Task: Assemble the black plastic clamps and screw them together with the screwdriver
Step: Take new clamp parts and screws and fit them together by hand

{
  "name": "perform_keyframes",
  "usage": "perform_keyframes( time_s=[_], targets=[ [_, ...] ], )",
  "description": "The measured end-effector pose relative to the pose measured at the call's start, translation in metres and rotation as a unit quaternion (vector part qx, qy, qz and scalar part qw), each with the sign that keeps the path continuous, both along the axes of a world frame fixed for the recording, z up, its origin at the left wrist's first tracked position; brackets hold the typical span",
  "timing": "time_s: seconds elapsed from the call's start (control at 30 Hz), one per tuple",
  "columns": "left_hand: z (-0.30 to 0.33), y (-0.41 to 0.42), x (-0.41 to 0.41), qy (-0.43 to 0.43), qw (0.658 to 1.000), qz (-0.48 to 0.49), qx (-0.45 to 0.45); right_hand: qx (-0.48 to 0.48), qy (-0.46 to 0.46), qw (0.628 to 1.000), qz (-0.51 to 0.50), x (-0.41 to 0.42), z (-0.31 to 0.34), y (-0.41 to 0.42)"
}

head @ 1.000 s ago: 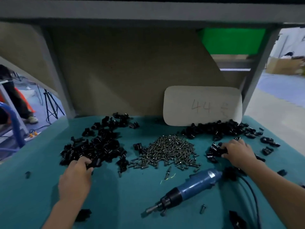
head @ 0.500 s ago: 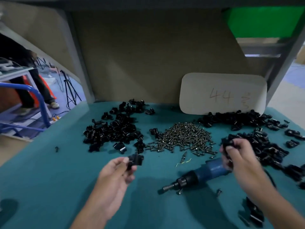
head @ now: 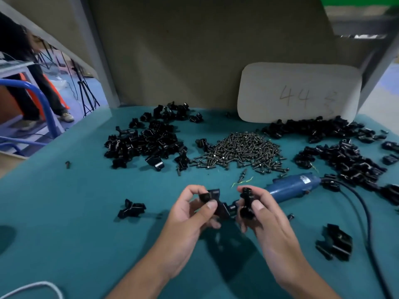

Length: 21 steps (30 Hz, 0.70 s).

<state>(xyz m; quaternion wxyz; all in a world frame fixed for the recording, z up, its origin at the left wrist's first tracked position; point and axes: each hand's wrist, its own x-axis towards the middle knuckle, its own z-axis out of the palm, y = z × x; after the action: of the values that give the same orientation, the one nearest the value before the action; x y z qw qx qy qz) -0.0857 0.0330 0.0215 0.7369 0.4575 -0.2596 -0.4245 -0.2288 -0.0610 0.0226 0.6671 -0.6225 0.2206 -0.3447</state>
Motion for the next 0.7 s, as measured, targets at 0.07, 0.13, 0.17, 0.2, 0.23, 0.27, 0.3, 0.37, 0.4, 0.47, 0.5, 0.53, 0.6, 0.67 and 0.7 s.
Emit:
perform_keyframes(
  time_s=[0.07,0.13,0.17,0.2,0.23,0.27,0.3,0.37,0.4,0.47,0.5,0.53,0.6,0.67,0.7],
  targets=[
    [0.000,0.001,0.000,-0.001,1.000,-0.014,0.007,-0.053,0.022,0.998,0.001,-0.001,-0.003,0.003],
    [0.000,0.003,0.000,-0.005,0.999,-0.029,0.017,-0.093,0.034,0.995,0.001,0.001,-0.004,0.005],
    [0.000,0.003,-0.001,-0.008,0.999,-0.032,0.018,-0.108,0.037,0.993,0.005,0.002,-0.005,0.007],
    [0.000,0.003,-0.001,-0.010,0.999,-0.032,0.018,-0.117,0.034,0.993,0.011,0.002,-0.005,0.009],
    [0.000,0.002,-0.002,-0.014,0.999,-0.030,0.017,-0.118,0.025,0.993,0.015,0.003,-0.005,0.010],
    [0.000,0.002,-0.003,-0.020,0.999,-0.025,0.018,-0.116,0.017,0.993,0.017,0.002,-0.005,0.011],
    [0.000,0.002,-0.003,-0.027,0.999,-0.017,0.018,-0.112,0.013,0.994,0.015,0.002,-0.005,0.012],
    [0.002,0.003,-0.002,-0.045,0.999,0.007,0.017,-0.101,0.005,0.995,0.008,0.002,-0.004,0.012],
    [0.002,0.004,-0.002,-0.061,0.998,0.020,0.021,-0.094,-0.001,0.996,0.004,0.002,-0.004,0.012],
    [0.002,0.005,-0.001,-0.100,0.994,0.041,0.033,-0.091,-0.007,0.996,-0.003,0.001,-0.004,0.011],
    [0.002,0.005,-0.001,-0.116,0.991,0.049,0.036,-0.095,-0.008,0.995,-0.006,0.001,-0.004,0.011],
    [0.001,0.006,0.000,-0.129,0.989,0.060,0.037,-0.099,-0.010,0.995,-0.008,0.000,-0.004,0.012],
    [0.001,0.008,0.000,-0.164,0.982,0.086,0.029,-0.115,-0.008,0.993,-0.012,-0.001,-0.005,0.012],
    [-0.001,0.010,-0.002,-0.243,0.961,0.129,0.016,-0.144,0.004,0.989,-0.022,-0.002,-0.005,0.013],
    [-0.003,0.010,-0.002,-0.291,0.944,0.156,0.013,-0.159,0.009,0.987,-0.026,-0.002,-0.006,0.013]
  ],
)
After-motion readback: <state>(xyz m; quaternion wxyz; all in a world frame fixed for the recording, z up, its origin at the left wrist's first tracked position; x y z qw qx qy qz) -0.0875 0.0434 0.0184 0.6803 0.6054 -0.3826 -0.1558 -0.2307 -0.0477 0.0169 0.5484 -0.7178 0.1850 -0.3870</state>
